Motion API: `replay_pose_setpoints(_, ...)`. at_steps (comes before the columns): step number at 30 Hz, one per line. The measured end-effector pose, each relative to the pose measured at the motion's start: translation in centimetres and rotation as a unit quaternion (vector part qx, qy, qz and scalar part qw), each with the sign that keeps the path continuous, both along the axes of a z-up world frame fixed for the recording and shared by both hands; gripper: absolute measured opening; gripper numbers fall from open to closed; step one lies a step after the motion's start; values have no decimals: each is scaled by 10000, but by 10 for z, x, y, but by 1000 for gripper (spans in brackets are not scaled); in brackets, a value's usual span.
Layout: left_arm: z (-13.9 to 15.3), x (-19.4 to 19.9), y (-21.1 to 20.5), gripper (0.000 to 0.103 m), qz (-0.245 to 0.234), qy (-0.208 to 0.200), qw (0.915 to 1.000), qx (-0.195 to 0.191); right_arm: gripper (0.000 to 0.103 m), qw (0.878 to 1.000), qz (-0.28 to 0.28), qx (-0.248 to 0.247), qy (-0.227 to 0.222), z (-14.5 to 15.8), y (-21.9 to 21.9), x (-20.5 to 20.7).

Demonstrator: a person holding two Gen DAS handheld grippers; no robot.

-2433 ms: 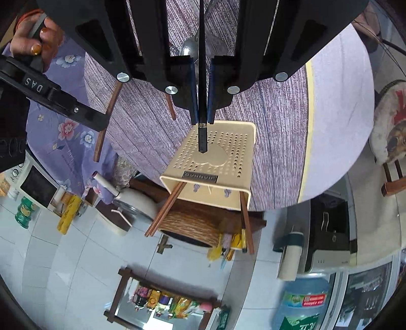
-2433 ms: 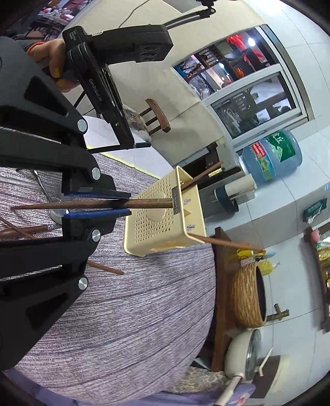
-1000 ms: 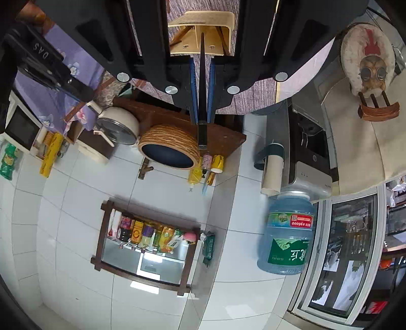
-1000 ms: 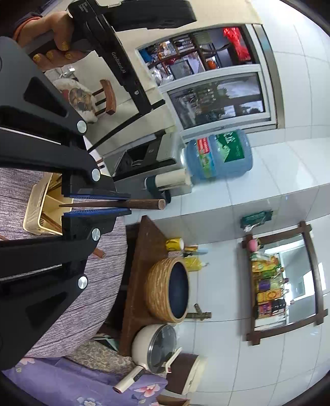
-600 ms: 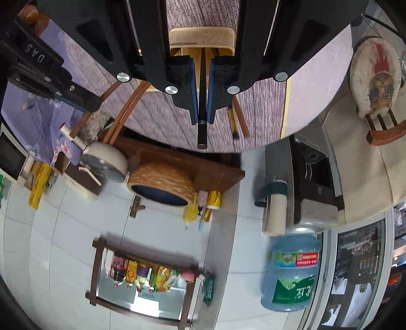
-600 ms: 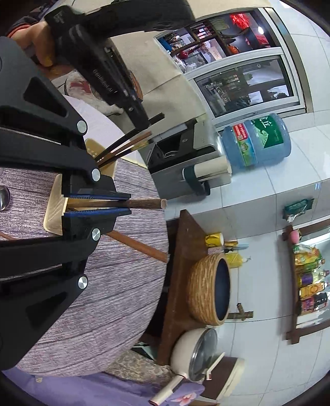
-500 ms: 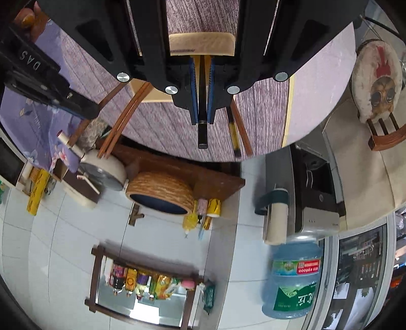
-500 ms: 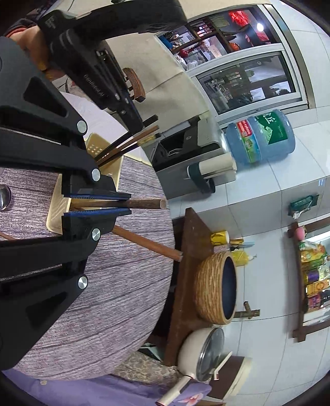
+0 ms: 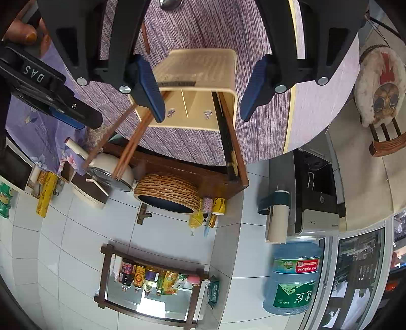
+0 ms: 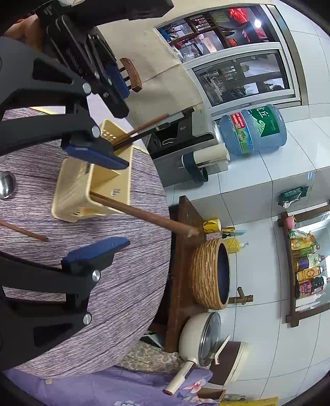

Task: Organize utensils
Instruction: 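Open both tools to drop the chopsticks into the caddy, then move both open tools back down to the spoons on the table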

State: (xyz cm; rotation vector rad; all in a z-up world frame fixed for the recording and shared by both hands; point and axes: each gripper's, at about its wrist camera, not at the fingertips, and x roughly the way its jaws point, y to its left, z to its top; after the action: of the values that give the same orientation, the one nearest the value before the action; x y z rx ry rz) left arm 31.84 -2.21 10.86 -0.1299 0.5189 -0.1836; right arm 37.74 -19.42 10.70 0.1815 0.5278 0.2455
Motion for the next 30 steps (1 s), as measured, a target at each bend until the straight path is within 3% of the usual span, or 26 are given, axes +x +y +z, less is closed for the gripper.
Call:
replay_pose_setpoints(6, -18, -39, 1, 75, -476, 39, 9989, 13, 70, 9993, -45, -378, 14, -24, -2, -36)
replay_pose_setpoints(9, -39, -58, 6, 75, -713, 277, 9971, -24, 71, 9982, -82, -572, 185, -46, -4, -56)
replay_pose_setpoints(14, -78, -80, 12, 75, -653, 797, 9946, 128, 71, 9958, -230, -663, 593, -91, -13, -88)
replay_pose_setpoints(22, -123, -97, 25, 74, -959, 1454, 9847, 67, 71, 9903, -459, -293, 1280, -155, -35, -129)
replay_pose_setpoints(30, -149, -99, 30, 74, -1340, 1812, 9740, 223, 71, 9873, -413, 71, 1532, -175, -44, -138)
